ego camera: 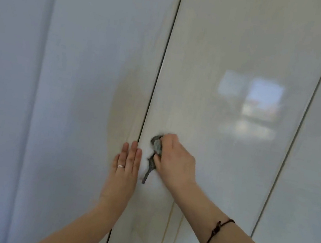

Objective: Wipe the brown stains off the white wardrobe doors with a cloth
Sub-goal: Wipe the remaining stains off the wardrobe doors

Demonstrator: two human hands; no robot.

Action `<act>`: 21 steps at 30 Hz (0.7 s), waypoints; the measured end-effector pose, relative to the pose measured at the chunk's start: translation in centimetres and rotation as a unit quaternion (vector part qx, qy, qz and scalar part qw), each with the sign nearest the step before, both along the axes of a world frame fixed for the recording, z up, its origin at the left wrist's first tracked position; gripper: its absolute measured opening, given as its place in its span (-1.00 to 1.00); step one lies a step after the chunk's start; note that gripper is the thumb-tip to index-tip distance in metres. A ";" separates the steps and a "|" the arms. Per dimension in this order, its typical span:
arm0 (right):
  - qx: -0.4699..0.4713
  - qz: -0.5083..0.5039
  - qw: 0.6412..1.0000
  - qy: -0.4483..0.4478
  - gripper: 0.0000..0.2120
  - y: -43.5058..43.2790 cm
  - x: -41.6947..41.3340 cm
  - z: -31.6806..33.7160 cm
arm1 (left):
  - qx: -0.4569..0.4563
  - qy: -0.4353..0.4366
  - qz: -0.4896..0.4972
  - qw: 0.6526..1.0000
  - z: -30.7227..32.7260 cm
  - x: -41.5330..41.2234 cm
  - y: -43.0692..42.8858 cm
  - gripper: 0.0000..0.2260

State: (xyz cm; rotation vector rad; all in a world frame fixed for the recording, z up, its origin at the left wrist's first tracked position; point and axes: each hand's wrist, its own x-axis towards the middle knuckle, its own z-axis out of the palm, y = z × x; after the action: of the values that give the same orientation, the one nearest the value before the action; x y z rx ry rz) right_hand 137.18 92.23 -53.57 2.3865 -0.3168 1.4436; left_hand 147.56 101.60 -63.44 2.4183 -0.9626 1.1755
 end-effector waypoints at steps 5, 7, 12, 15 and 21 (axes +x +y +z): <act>-0.040 -0.029 0.999 0.015 -0.80 -0.8 0.6 7.1 | 0.055 0.021 -0.016 0.998 -0.1 -0.6 0.9 -0.48; 0.021 -0.019 0.994 -0.109 -0.82 -0.3 2.1 13.8 | 0.053 0.026 -0.020 0.998 -0.4 -0.4 0.6 -0.45; -0.019 0.013 0.997 -0.074 -0.83 2.5 6.8 13.7 | 0.029 0.052 -0.034 0.998 -1.7 -0.5 -0.3 -0.47; -0.125 0.018 0.987 0.095 -0.76 3.1 6.2 4.1 | 0.048 0.073 -0.037 0.995 -3.0 -1.1 0.2 -0.43; -0.217 0.017 0.966 0.137 -0.73 2.0 5.2 4.6 | -0.025 0.134 -0.109 0.985 -7.5 -2.9 1.4 -0.40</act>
State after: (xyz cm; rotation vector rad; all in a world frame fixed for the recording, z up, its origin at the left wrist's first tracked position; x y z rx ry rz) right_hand 142.39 94.23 -49.01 2.1897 0.1021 1.0415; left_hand 144.64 103.01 -70.93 2.2869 -1.0644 0.7654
